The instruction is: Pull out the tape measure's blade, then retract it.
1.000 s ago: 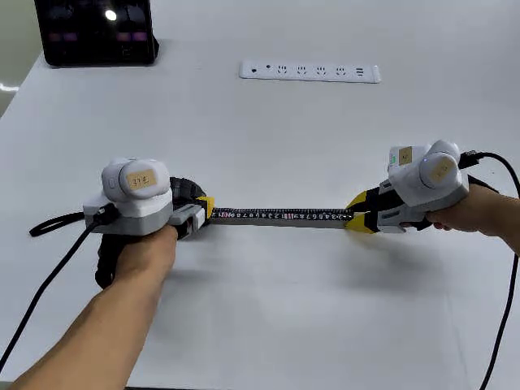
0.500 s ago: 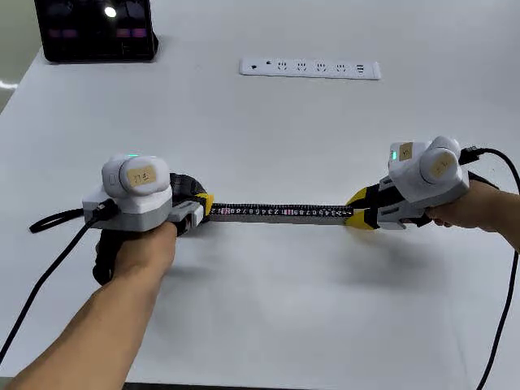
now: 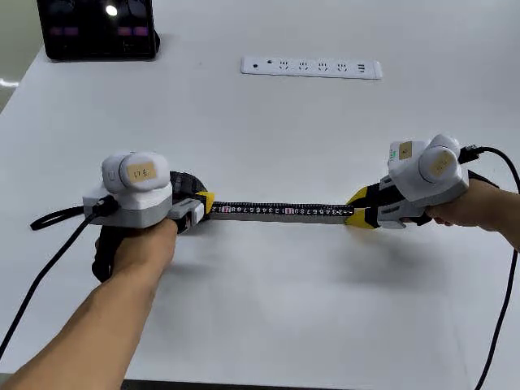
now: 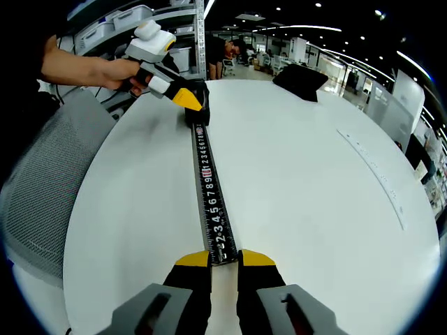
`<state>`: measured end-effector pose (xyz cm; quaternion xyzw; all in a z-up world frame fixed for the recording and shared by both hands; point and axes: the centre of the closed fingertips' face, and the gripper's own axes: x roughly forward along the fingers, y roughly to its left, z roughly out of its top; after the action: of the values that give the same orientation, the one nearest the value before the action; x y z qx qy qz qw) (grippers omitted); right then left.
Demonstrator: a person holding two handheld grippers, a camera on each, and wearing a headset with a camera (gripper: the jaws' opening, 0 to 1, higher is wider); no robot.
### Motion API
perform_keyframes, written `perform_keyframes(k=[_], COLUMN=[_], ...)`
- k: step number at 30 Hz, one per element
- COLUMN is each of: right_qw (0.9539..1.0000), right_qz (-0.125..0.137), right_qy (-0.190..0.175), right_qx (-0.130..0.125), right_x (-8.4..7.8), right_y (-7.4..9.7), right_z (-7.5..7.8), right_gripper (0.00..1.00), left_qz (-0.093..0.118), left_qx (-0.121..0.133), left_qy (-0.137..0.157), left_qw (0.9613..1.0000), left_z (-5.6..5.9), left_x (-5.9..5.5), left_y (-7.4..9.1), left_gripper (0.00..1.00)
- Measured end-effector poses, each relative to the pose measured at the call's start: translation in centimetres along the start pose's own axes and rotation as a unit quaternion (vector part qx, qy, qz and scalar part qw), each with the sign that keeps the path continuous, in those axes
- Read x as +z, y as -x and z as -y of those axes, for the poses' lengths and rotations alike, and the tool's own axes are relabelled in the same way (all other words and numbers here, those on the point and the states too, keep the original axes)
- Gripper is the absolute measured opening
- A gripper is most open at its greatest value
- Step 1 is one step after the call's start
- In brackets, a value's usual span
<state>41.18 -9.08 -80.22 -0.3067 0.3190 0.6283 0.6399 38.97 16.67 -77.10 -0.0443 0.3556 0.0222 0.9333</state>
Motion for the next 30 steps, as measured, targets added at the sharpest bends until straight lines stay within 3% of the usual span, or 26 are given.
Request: perform_keyframes(k=[30], right_qw=[0.9999], right_qz=[-0.009], right_qy=[0.006], right_qx=[0.002], right_x=[0.21], right_y=[-0.16], right_z=[-0.25], right_gripper=[0.10], left_qz=[-0.002], left_qx=[-0.007], left_qy=[0.007], left_qw=[0.9999], left_z=[-0.08], left_x=[-0.14], left_y=[0.06], left_gripper=[0.54])
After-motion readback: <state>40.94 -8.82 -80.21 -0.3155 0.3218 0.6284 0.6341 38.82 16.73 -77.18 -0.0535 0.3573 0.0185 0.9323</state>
